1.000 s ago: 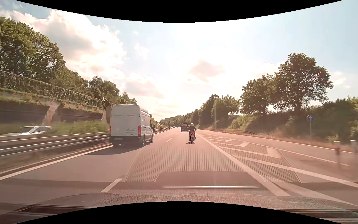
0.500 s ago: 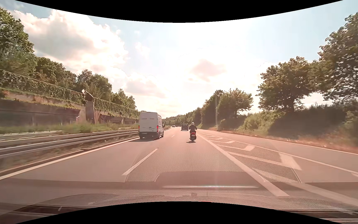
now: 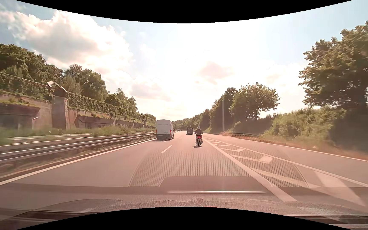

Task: Follow the waypoints while adhering to traffic rules and regulations

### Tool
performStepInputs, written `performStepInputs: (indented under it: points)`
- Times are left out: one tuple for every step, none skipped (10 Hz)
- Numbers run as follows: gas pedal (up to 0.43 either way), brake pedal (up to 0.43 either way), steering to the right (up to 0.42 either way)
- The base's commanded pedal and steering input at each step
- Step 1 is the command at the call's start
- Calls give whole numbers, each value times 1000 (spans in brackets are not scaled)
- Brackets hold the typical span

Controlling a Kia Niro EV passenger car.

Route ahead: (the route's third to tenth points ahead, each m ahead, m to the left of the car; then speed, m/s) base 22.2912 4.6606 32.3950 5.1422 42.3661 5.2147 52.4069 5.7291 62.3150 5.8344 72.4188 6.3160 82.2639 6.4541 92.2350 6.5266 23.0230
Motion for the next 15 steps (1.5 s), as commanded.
performStepInputs:
  points:
    - [280,12,-3]
    - [280,12,-3]
    - [280,12,-3]
    - [280,12,-3]
    - [280,12,-3]
    - [280,12,-3]
    - [280,12,-3]
    - [280,12,-3]
    - [280,12,-3]
    - [280,12,-3]
    - [280,12,-3]
    - [280,12,-3]
    - [280,12,-3]
    - [280,12,-4]
    - [280,12,-5]
